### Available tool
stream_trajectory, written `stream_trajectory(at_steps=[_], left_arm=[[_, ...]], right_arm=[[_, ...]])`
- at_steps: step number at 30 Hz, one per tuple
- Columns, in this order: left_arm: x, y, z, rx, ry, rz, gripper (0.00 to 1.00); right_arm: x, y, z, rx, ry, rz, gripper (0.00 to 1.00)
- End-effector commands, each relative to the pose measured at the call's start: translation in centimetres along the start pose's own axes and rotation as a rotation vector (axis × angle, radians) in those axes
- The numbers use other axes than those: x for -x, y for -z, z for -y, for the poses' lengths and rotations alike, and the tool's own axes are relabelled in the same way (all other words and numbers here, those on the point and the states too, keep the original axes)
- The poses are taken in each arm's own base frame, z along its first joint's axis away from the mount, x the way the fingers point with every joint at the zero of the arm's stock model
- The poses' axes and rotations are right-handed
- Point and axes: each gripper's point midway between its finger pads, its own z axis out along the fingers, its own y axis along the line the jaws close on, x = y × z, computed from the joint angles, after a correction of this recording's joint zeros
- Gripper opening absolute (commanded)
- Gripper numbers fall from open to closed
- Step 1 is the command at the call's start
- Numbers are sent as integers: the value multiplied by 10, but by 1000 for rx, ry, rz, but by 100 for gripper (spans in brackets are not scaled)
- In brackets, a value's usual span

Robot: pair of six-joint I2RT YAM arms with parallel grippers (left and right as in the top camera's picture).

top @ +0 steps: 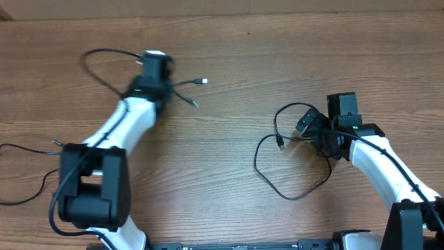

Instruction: Untangle cables

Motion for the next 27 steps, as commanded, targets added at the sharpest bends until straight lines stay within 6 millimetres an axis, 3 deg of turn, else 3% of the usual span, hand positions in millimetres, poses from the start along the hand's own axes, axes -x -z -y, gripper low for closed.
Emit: stream_trajectory(at_steps=[1,8,12,16,22,25,27], left_arm=[[45,-9,-65,89,158,120,4],[103,4,-216,237,374,283,4],[117,14,-267,203,433,352,4],[101,1,-292,237,458,336,4],[67,-58,-289,245,447,265,4],[70,-74,-290,229,477,270,4],[85,-78,-294,227,475,289,4]], right_arm=[[1,1,-2,4,3,5,100],[1,1,-2,4,3,5,100],[1,1,-2,4,3,5,100],[1,1,-2,4,3,5,100],[1,1,-2,4,3,5,100],[1,1,-2,4,3,5,100],[1,1,-2,4,3,5,100]])
